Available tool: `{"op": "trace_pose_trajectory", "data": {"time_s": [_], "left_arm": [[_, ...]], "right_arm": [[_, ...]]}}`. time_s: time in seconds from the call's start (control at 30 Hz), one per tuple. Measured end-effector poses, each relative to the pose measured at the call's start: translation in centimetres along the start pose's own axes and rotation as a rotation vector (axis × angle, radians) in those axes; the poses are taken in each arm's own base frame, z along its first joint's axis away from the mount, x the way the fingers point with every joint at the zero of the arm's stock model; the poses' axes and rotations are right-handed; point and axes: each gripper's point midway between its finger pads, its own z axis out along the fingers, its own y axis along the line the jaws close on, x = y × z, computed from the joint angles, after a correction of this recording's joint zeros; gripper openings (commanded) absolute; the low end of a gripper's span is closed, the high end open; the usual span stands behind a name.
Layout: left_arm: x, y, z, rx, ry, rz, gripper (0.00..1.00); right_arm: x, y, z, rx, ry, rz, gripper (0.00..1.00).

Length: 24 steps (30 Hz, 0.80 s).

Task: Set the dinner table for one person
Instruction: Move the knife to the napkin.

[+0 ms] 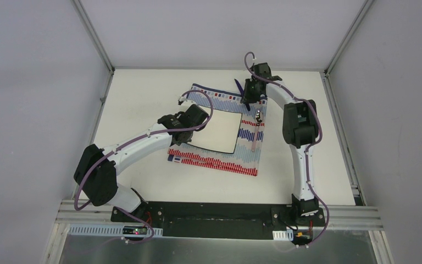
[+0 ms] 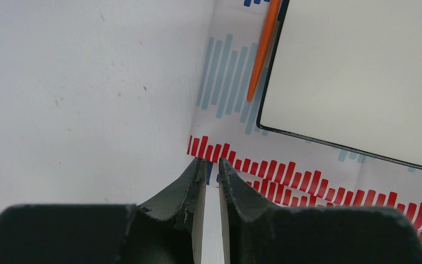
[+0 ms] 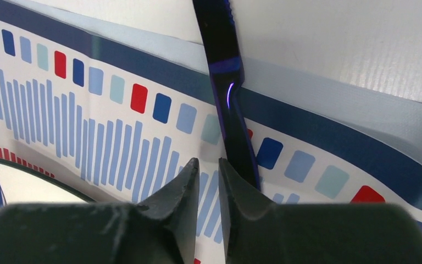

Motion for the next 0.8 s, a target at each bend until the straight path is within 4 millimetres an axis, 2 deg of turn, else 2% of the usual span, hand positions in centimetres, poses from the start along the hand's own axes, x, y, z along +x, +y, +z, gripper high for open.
{"op": "trace_pose_trajectory", "data": {"time_s": [0.13,0.4,0.63,0.8], "left_arm": [[0.0,0.0,0.0,0.0,0.0,0.0,0.16],[0.0,0.0,0.0,0.0,0.0,0.0,0.16],[0.1,0.0,0.1,-0.002,0.002,0.003,0.16],[0.5,0.1,0.2,-0.006,0.009,0.008,0.16]], "right_arm": [[0.0,0.5,-0.5,0.0,0.015,-0.012,0.38],[-0.8,2.2,-1.6,0.007,0.005,-0.054,0.42],[-5.1,4.0,-4.3,0.031,-0.106,-0.138,0.42],[-6.3,2.6,-4.7,0.121,-0.14,-0.182,0.42]]}}
